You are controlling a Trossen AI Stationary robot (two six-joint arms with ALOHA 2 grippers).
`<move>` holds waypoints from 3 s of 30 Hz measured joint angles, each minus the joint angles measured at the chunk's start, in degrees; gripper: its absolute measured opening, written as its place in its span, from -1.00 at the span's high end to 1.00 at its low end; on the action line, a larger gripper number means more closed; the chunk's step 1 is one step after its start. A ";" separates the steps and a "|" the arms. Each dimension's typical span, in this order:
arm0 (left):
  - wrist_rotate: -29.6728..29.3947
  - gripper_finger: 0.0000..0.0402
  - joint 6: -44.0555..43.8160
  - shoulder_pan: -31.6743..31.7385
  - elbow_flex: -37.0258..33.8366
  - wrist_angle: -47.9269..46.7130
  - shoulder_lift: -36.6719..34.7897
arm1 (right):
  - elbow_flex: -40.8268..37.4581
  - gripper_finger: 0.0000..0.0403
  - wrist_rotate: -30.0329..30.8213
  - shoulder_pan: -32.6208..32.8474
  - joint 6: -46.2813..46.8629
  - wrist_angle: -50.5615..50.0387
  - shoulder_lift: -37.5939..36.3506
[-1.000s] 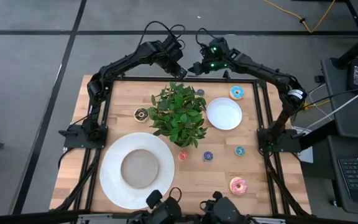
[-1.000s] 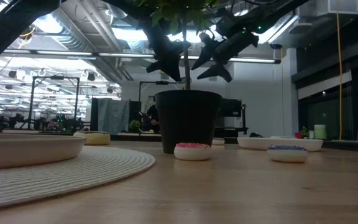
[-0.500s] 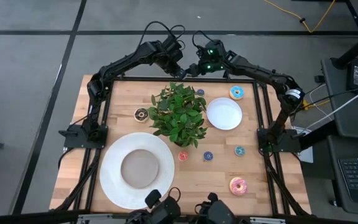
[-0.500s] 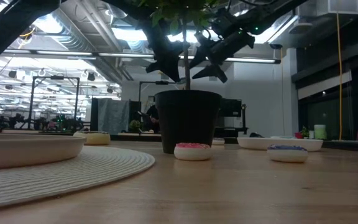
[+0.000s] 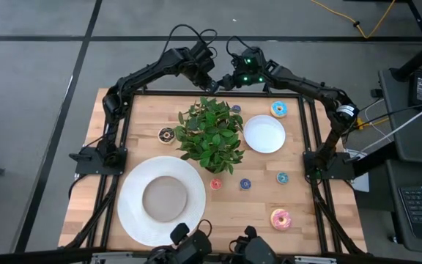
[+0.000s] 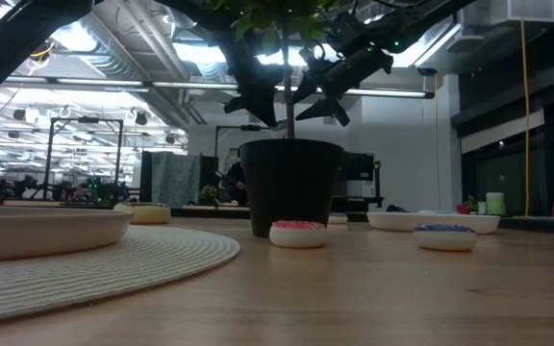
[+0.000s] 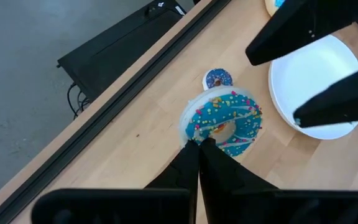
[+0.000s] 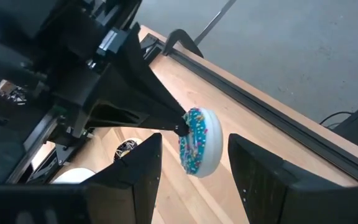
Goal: Pick & Place donuts
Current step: Put the small light blue donut on the white plate
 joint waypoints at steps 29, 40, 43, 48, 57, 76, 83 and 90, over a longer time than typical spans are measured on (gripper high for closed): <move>6.81 0.99 3.94 -0.15 -0.04 2.25 0.00 | -2.82 0.08 -8.31 -3.29 -1.49 -1.75 -0.11; 3.88 0.99 4.81 -0.15 -0.04 1.31 0.00 | -2.82 0.08 -12.64 -3.15 0.04 -0.28 -0.11; 3.41 0.99 5.03 -0.15 -0.04 1.34 0.00 | -2.82 0.08 -13.95 -3.13 0.09 -0.28 -0.11; 4.27 0.99 5.42 -0.15 -0.04 2.00 0.00 | -2.82 0.08 -12.95 -3.13 -0.05 -0.17 -0.11; 5.51 0.99 5.44 -0.15 -0.04 2.21 0.00 | -2.82 0.08 -11.56 -3.13 -1.07 -0.14 -0.09; 5.47 0.97 5.12 -0.10 -0.04 3.98 0.00 | -2.78 0.73 -12.52 -3.18 -1.66 -0.41 -0.07; 5.56 0.87 4.22 0.25 -0.04 4.09 0.00 | -2.78 0.93 -14.10 -3.36 -1.49 -0.43 -0.07; 7.70 0.67 1.38 1.63 -0.02 3.38 0.00 | -2.78 0.95 -15.69 -4.60 -0.23 -0.43 -0.04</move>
